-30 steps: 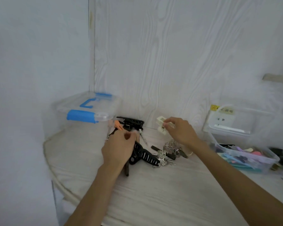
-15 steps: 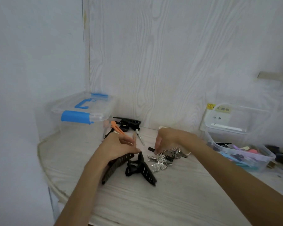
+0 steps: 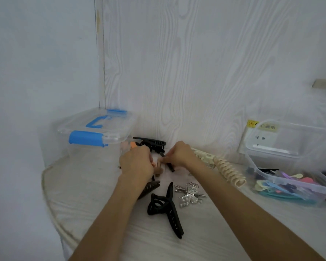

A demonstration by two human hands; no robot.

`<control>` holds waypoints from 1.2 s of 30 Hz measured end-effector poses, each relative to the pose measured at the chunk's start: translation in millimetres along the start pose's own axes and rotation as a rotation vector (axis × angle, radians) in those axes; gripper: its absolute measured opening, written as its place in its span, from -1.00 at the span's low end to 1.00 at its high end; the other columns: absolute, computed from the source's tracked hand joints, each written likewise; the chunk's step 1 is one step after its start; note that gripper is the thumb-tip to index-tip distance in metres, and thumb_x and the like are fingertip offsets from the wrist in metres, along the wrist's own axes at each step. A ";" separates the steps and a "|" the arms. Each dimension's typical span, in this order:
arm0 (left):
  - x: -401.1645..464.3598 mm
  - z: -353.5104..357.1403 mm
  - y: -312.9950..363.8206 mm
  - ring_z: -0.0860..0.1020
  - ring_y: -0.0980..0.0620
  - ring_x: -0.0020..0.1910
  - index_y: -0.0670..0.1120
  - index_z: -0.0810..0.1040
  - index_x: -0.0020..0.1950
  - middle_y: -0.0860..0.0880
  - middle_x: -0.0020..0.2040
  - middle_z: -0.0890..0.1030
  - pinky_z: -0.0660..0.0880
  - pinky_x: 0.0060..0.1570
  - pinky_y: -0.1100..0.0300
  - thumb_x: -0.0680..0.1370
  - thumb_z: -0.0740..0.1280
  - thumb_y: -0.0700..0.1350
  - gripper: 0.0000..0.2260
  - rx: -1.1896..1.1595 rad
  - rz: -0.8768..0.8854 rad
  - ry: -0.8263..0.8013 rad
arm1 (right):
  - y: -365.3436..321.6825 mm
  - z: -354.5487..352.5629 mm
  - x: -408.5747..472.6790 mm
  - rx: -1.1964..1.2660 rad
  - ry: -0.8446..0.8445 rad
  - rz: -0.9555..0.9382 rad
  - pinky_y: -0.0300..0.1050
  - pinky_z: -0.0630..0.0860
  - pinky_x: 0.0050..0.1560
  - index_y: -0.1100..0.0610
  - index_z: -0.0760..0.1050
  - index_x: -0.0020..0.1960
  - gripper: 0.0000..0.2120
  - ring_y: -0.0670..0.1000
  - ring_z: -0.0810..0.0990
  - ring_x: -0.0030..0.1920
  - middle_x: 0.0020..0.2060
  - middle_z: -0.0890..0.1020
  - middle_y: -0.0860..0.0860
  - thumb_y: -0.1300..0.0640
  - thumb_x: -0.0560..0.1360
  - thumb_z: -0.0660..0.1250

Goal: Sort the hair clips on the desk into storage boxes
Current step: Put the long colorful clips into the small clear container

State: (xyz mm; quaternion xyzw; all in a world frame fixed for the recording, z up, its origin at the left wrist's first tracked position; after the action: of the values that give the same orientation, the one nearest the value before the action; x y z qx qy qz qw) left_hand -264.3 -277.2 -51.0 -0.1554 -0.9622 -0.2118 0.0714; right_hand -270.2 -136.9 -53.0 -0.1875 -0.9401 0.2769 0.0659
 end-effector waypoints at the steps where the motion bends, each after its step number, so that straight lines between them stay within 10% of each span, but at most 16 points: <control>1: -1.2 -0.5 -0.6 0.48 0.03 -0.06 -0.01 0.56 -0.03 -0.02 0.04 0.55 0.30 -0.15 0.21 0.36 0.46 0.15 -0.68 -0.034 0.007 -0.017 | 2.5 -3.5 0.0 0.001 -0.033 0.037 -0.09 0.55 -0.13 0.26 0.56 -0.02 -0.58 0.07 0.61 -0.08 -0.13 0.64 0.11 -0.01 0.28 0.53; 9: -1.2 3.0 7.2 0.55 0.00 -0.08 0.00 0.60 0.06 -0.04 -0.02 0.63 0.38 -0.18 0.19 0.49 0.35 0.01 -0.81 0.130 0.077 0.049 | 6.7 -18.9 -34.2 -0.209 0.015 -0.139 -0.18 0.37 -0.37 0.13 0.37 -0.40 -0.74 0.05 0.48 -0.28 -0.40 0.46 0.06 0.19 0.39 0.40; 12: -1.7 3.7 15.1 0.54 -0.06 0.04 -0.09 0.54 0.06 -0.09 0.05 0.59 0.35 -0.16 0.16 0.53 0.29 0.00 -0.79 0.223 0.086 0.067 | 9.3 -48.2 -58.8 0.095 0.153 -0.243 -0.15 0.56 -0.10 0.14 0.67 -0.13 -0.90 -0.03 0.63 -0.21 -0.24 0.69 0.05 0.14 0.39 0.44; 17: -0.5 13.7 17.2 0.47 -0.06 0.14 -0.09 0.55 0.08 -0.09 0.10 0.56 0.40 -0.04 0.13 0.55 0.24 -0.11 -0.84 0.222 0.087 0.081 | 58.3 -83.1 -108.8 0.155 0.485 -0.370 -0.33 0.42 -0.24 0.05 0.66 -0.05 -0.87 -0.14 0.55 -0.29 -0.26 0.65 -0.09 0.10 0.40 0.45; 25: -32.9 -31.6 96.1 0.62 0.05 -0.09 0.00 0.56 0.00 0.08 -0.06 0.67 0.51 -0.16 0.14 0.52 0.33 -0.01 -0.89 -0.482 0.310 0.463 | 163.1 -151.3 -135.9 -0.294 0.835 -0.182 0.05 0.52 -0.11 0.11 0.66 -0.03 -0.84 0.14 0.56 -0.09 -0.14 0.69 0.07 0.22 0.39 0.44; 30: -48.9 -6.8 187.4 0.58 0.20 -0.07 0.05 0.55 0.01 0.13 -0.06 0.65 0.40 -0.18 0.38 0.53 0.32 -0.01 -0.91 -0.591 0.574 0.283 | 192.2 -157.4 -128.6 0.054 0.720 0.013 -0.06 0.50 0.14 0.12 0.54 0.20 -0.62 0.13 0.55 0.12 0.18 0.58 0.12 0.38 0.45 0.24; 36: -41.3 34.0 198.5 0.46 0.04 0.29 0.04 0.44 0.32 0.07 0.31 0.51 0.40 0.28 0.04 0.56 0.25 0.06 -0.66 -0.462 0.566 -0.149 | 185.0 -158.2 -140.2 0.155 0.884 -0.023 -0.21 0.42 -0.02 0.06 0.56 0.07 -0.68 -0.04 0.52 -0.01 0.03 0.62 0.05 0.37 0.48 0.20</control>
State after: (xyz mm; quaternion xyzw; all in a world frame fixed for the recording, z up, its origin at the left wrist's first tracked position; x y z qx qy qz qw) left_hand -162.5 -102.6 -13.5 -0.4422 -0.8106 -0.3833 0.0201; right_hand -46.6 30.7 -24.2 -0.2720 -0.8001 0.2389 0.4783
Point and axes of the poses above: each hand's wrist, its own x-axis towards the middle knuckle, its own z-axis out of the palm, y = z × x, the point moved 2 cm from there along x, towards the middle knuckle
